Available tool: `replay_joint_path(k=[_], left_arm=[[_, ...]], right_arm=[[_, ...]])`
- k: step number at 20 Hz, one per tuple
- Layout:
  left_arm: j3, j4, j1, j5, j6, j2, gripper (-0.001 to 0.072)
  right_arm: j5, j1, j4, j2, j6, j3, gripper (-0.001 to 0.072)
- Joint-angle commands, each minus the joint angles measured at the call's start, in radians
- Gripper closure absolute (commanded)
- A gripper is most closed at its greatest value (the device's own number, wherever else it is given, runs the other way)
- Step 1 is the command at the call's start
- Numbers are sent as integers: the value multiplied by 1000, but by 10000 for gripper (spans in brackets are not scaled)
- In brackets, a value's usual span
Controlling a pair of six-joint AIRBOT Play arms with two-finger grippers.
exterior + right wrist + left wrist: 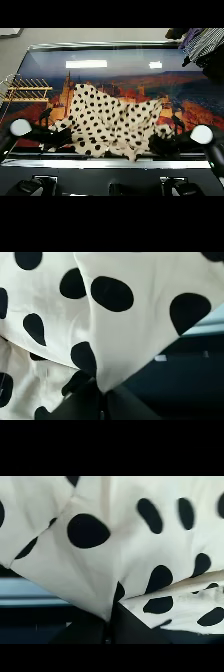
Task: Fold the clothes and pants, and hang the long-sleeved shirts on hangers.
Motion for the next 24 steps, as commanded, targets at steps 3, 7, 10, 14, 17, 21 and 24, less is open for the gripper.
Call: replay_joint_path(k=[3, 7, 10, 14, 17, 21, 24], left_arm=[[18, -147, -14, -109, -8, 96, 685], [104, -179, -13, -48, 63, -100, 685], [210, -238, -13, -45, 170, -337, 685], [395, -240, 2, -45, 229, -618, 684], [512, -240, 37, -45, 247, -750, 684], [598, -242, 70, -45, 262, -843, 473], [640, -240, 127, -56, 292, -823, 158]], right_arm=[[119, -1, -11, 71, 103, 3, 683], [-77, -1, -7, -145, 79, 18, 682], [-225, -1, 7, -355, 63, 104, 682], [-323, -1, 71, -609, 11, 231, 682], [-392, -1, 92, -719, 11, 286, 681], [-502, -2, 95, -729, -29, 305, 453], [-386, -2, -11, -669, -145, 397, 208]])
